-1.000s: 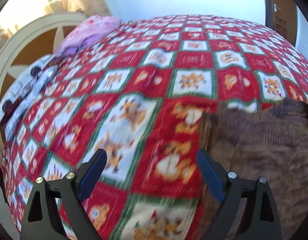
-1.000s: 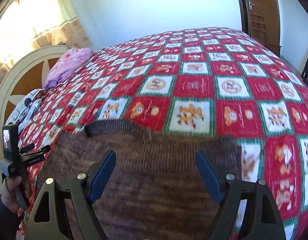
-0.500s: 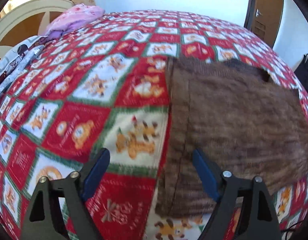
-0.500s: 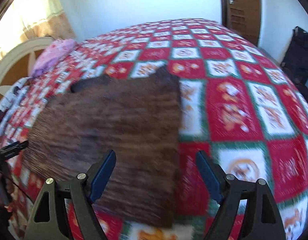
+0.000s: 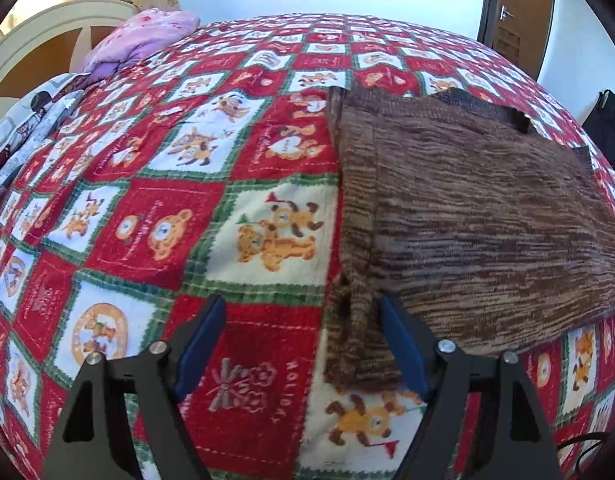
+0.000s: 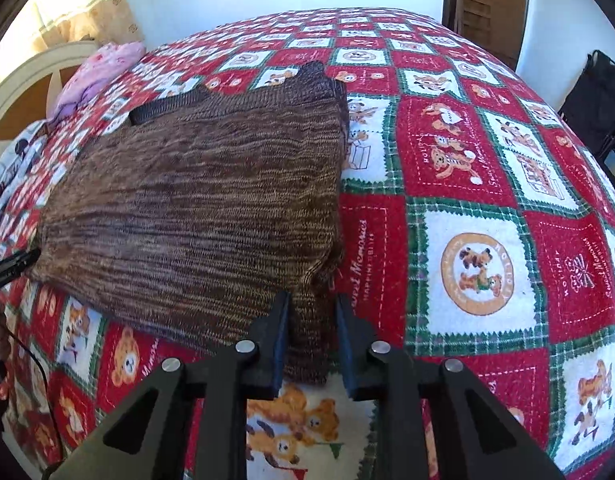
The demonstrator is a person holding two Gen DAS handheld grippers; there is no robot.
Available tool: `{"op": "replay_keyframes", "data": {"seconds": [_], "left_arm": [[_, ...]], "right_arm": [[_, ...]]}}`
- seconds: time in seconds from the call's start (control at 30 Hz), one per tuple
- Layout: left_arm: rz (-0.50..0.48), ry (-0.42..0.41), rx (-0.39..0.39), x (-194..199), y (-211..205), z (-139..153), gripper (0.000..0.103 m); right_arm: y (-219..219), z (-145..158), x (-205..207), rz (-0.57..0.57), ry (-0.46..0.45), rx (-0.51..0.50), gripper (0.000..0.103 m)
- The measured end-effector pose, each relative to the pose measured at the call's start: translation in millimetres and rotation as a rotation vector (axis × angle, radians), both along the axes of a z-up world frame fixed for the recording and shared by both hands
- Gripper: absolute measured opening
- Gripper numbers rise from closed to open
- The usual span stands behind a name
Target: Fold small clothes
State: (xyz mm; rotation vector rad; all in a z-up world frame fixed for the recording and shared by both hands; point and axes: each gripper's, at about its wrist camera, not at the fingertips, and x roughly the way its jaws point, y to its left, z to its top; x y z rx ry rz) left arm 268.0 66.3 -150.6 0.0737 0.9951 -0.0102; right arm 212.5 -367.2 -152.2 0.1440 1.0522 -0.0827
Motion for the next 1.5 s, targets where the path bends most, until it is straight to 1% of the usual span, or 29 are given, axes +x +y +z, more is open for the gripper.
{"op": "replay_keyframes", "data": {"seconds": [0.07,0.1,0.13,0.17,0.2,0.23,0.33,0.4,0.5,0.6,0.7,0.77,0.83,0.93,1.0,1.07,1.17,1.23,1.3,1.4,1.47,1.5], "left_arm": [[-0.011,-0.004,0.004,-1.9,3.4,2.6,0.082],[-0.015,-0.009,0.007,-3.5,5.5,4.4,0.082],[-0.015,-0.014,0.008,-4.9,8.4,6.0,0.082],[-0.015,-0.019,-0.003,-6.4,13.0,8.0,0.082],[-0.013,-0.024,-0.019,-7.6,17.6,9.4,0.083],[-0.009,-0.024,-0.029,-8.7,22.2,10.0,0.085],[0.016,-0.019,-0.021,-9.4,36.5,8.9,0.085],[0.034,-0.018,-0.021,-8.7,47.5,7.9,0.085],[0.058,-0.018,-0.017,-9.0,61.3,7.1,0.085],[0.064,-0.021,-0.016,-10.7,71.9,7.5,0.085],[0.06,-0.028,-0.016,-15.3,80.4,9.0,0.085],[0.054,-0.033,-0.023,-17.9,87.2,10.5,0.085],[0.056,-0.039,-0.035,-20.8,96.2,12.4,0.085],[0.044,-0.045,-0.07,-23.7,109.4,15.5,0.085],[0.034,-0.043,-0.117,-25.0,120.8,17.5,0.085],[0.04,-0.039,-0.141,-24.4,132.2,18.2,0.085],[0.046,-0.039,-0.114,-19.7,141.4,17.0,0.085],[0.051,-0.034,-0.115,-14.4,146.2,15.0,0.085],[0.049,-0.019,-0.137,-6.1,148.6,12.2,0.085],[0.025,-0.003,-0.188,8.9,145.3,11.8,0.085],[0.0,-0.007,-0.227,23.5,138.7,15.8,0.085],[-0.01,-0.014,-0.242,27.5,135.7,18.1,0.085]], "right_arm": [[2.6,1.8,-0.4,0.01,0.0,-0.015,0.024],[4.3,3.2,-1.3,0.01,-0.002,-0.023,0.034],[5.9,4.7,-2.7,0.008,-0.005,-0.027,0.062],[8.3,6.1,-4.0,0.014,-0.004,-0.022,0.079],[12.2,9.3,-6.0,0.028,-0.017,-0.009,0.087],[16.7,12.7,-7.4,0.039,-0.031,-0.01,0.087],[37.6,27.7,-8.5,0.07,-0.083,-0.062,0.087],[54.5,39.9,-6.1,0.104,-0.125,-0.063,0.087],[90.3,50.5,2.2,0.19,-0.156,-0.065,0.087],[140.1,53.1,10.4,0.313,-0.179,-0.115,0.087],[194.9,48.0,14.7,0.442,-0.218,-0.194,0.087],[230.1,40.1,16.6,0.514,-0.238,-0.252,0.087],[257.2,32.8,17.2,0.573,-0.248,-0.287,0.087],[296.6,18.6,16.4,0.663,-0.264,-0.36,0.087],[318.1,9.4,16.6,0.705,-0.267,-0.399,0.087],[331.9,2.5,19.2,0.734,-0.258,-0.399,0.087],[350.8,-8.7,24.0,0.763,-0.251,-0.412,0.087],[360.4,-12.1,27.4,0.762,-0.278,-0.439,0.087],[369.2,-13.9,35.9,0.747,-0.296,-0.455,0.085],[378.6,-16.0,49.2,0.71,-0.309,-0.473,0.074],[380.9,-16.7,54.9,0.688,-0.316,-0.463,0.066],[381.1,-16.9,54.7,0.686,-0.314,-0.452,0.058]]}}
